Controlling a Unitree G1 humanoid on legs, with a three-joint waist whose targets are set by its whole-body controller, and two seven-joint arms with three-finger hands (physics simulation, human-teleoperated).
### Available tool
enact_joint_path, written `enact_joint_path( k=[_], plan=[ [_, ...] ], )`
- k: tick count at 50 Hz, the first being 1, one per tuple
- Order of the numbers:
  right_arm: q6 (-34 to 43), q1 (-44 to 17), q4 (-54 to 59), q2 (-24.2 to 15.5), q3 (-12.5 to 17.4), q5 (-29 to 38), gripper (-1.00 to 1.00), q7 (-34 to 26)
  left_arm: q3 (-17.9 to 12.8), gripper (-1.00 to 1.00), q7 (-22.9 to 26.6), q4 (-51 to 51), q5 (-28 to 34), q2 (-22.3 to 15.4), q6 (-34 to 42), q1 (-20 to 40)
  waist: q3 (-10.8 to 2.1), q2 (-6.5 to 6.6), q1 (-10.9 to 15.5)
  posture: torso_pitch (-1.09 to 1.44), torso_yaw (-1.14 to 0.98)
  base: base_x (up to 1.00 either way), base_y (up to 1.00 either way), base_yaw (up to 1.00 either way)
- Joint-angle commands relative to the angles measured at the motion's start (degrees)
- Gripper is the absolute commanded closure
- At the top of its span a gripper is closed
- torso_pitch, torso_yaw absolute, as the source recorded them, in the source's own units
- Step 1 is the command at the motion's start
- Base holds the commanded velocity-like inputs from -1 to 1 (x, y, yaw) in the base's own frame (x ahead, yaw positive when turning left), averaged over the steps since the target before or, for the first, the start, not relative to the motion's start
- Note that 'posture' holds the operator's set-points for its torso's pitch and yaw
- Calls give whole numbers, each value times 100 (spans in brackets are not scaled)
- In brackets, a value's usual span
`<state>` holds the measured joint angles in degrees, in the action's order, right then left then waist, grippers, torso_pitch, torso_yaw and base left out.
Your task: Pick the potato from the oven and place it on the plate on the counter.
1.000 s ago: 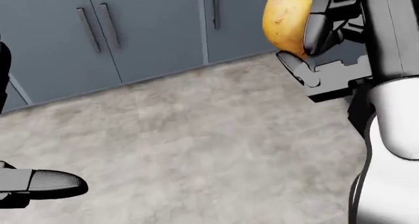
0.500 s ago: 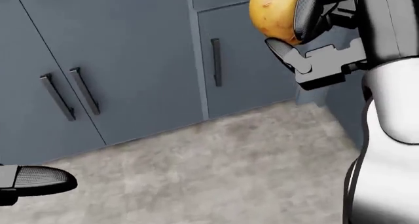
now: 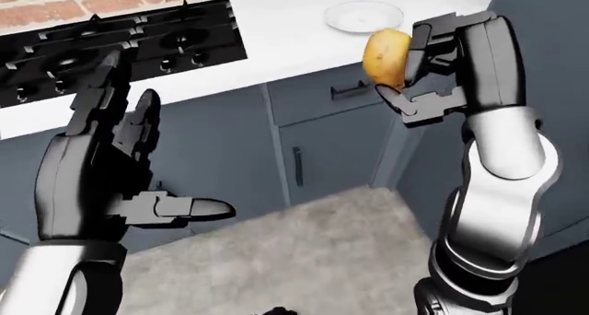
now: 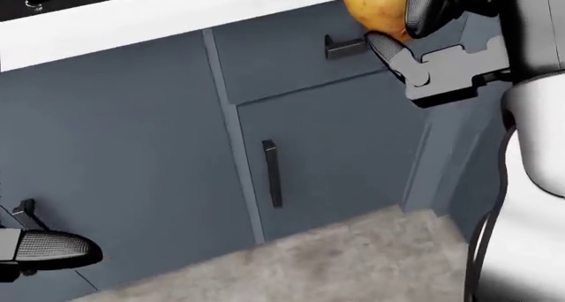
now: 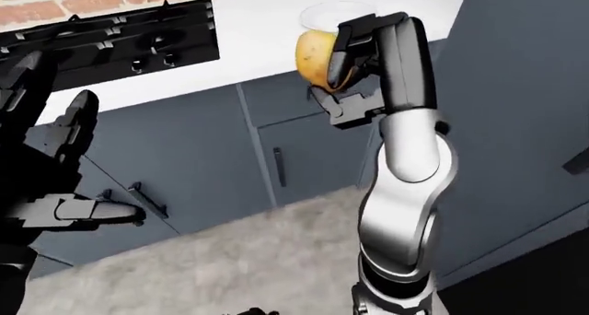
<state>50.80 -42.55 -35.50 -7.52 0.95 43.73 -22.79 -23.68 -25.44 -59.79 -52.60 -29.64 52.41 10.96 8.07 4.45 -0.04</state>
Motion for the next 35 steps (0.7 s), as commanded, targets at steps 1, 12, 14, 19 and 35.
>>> enact_joint_path(
  k=[1,12,14,19,35],
  plan=[
    [-144,-47,-86,9,4,-28,100,74,-79,-100,17,-21,83,-11,-141,-17,-194,250,26,20,0,36,0,0],
    [-52,-57,-212,-120,83,-110,100,29,-155,-100,-356,-21,-385,-334,-140,94,-84,-405,25,20,0,9,0,0],
    [-66,-42,-198,-112,75,-142,100,64,-134,-100,-314,-21,-323,-301,-168,57,-244,-561,24,20,0,7,0,0],
    [-125,24,-150,-96,60,-180,100,165,-144,-100,-73,-21,-71,-87,-33,105,-151,-451,-72,20,0,7,0,0],
    [-188,149,-126,-91,62,-185,100,223,-168,-100,230,-21,274,199,141,167,-71,-65,12,20,0,6,-11,0]
  ],
)
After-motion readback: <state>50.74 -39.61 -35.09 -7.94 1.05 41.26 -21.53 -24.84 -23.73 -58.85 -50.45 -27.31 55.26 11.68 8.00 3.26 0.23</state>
